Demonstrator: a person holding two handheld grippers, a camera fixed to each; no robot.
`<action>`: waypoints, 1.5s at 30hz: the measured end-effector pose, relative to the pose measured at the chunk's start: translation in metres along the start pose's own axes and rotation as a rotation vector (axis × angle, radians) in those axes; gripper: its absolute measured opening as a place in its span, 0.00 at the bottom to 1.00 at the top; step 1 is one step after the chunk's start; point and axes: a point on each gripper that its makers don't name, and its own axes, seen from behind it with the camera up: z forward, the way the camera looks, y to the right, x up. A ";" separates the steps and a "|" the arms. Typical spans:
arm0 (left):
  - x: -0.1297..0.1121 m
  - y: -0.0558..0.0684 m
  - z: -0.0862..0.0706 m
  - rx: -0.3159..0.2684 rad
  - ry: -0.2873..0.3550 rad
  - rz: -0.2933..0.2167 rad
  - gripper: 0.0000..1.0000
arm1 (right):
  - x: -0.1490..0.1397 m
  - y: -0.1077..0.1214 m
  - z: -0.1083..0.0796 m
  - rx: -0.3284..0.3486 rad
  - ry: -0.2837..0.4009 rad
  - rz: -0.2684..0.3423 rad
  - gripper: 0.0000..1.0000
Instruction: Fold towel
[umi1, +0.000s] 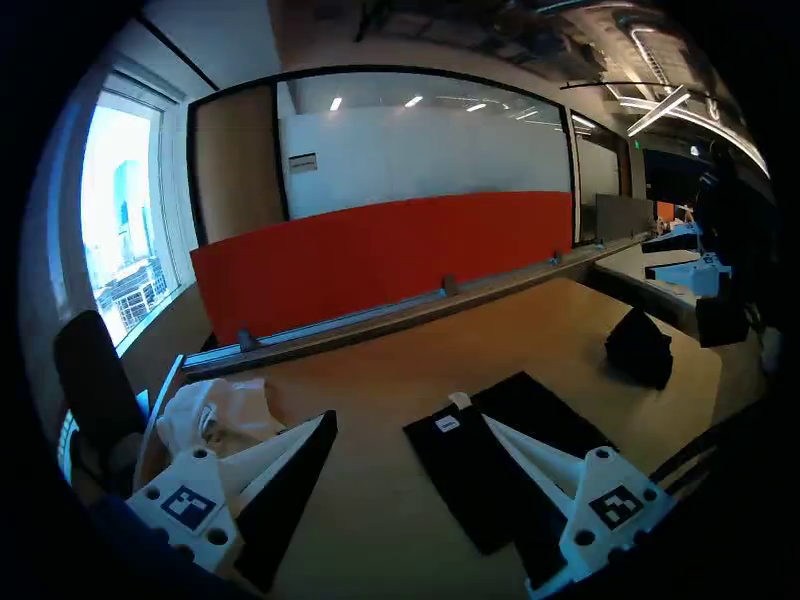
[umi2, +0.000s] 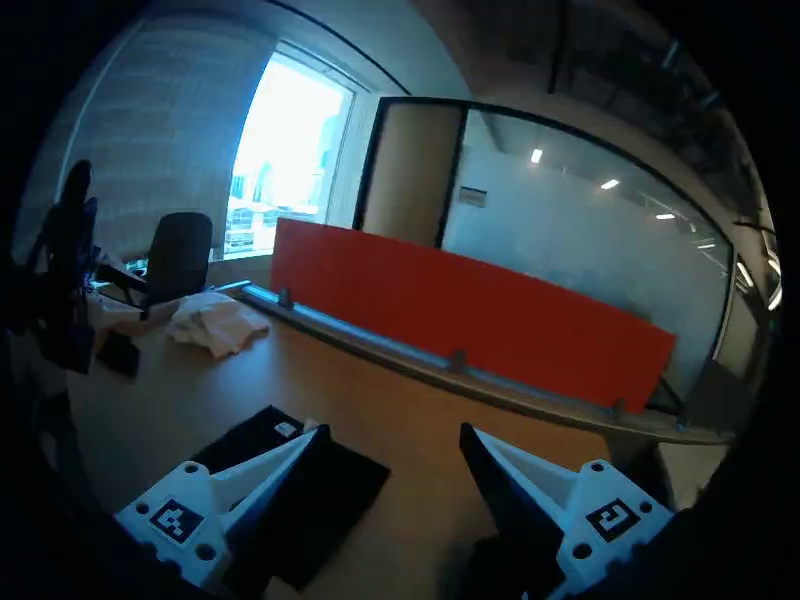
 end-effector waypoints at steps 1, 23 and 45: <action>-0.003 0.002 0.001 -0.003 -0.006 0.002 0.97 | -0.003 -0.002 0.001 0.004 -0.006 0.000 1.00; -0.081 0.029 0.017 -0.039 -0.115 0.029 0.97 | -0.073 -0.043 0.016 0.085 -0.113 -0.010 1.00; -0.162 0.065 0.036 -0.121 -0.247 0.034 0.97 | -0.158 -0.079 0.028 0.143 -0.236 -0.014 1.00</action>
